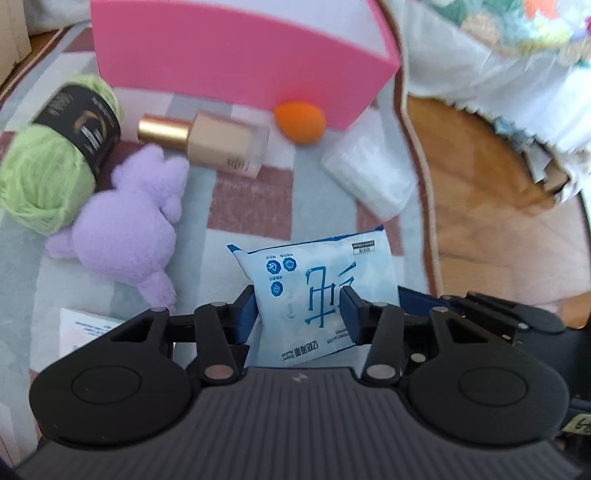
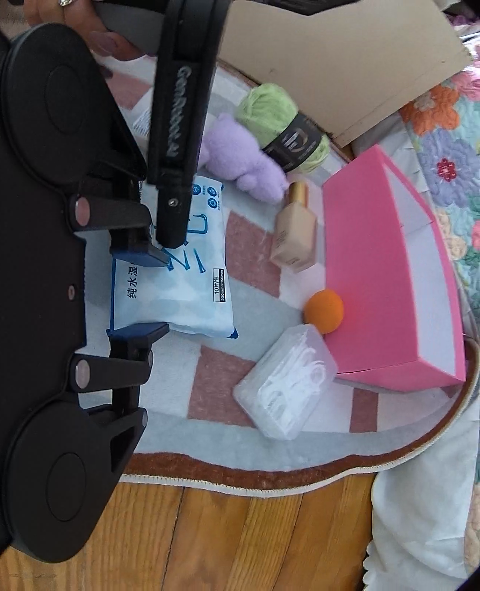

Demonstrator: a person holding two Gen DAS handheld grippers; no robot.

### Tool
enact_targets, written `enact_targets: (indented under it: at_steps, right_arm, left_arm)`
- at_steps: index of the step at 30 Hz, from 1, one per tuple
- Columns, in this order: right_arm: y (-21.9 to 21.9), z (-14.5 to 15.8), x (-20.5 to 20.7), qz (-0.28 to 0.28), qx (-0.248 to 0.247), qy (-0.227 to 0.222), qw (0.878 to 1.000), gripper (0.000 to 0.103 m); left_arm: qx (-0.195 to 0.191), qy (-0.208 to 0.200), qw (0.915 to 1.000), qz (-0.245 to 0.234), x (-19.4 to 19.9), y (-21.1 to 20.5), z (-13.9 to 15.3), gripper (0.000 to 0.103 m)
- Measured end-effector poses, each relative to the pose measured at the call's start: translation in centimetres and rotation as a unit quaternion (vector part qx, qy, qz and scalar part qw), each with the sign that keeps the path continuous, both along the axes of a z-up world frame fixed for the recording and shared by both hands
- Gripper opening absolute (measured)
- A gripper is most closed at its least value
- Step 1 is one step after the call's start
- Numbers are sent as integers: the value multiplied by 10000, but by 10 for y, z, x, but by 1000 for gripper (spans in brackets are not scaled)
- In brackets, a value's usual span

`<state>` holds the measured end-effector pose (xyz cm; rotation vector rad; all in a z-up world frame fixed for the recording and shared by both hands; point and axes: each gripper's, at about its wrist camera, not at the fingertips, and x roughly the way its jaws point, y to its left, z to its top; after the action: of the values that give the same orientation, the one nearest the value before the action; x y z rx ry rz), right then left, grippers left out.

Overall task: Organize objects
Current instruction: 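Reach the left tool to the blue-lettered wipe pack and close on it, then carry the wipe pack with the left tool into the pink box and release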

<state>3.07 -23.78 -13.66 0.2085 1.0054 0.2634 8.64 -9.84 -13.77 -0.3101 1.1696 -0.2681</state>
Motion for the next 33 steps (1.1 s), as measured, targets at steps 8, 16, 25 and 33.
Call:
enact_targets:
  at_steps: [8, 16, 25, 33]
  right_arm:
    - [20, 62, -10, 306, -76, -182, 9993, 38]
    - [33, 124, 1, 490, -24, -393, 9980, 38]
    - [41, 196, 56, 649, -250, -786, 9945, 39]
    - [48, 197, 129, 570, -641, -999, 9913, 39]
  left_arm:
    - [-116, -294, 9995, -95, -10, 24, 66, 46]
    - [-164, -828, 9960, -287, -1, 47, 136, 46]
    - [49, -1271, 9912, -375, 53, 59, 200, 46]
    - [-63, -1416, 9896, -246, 135, 70, 181, 46]
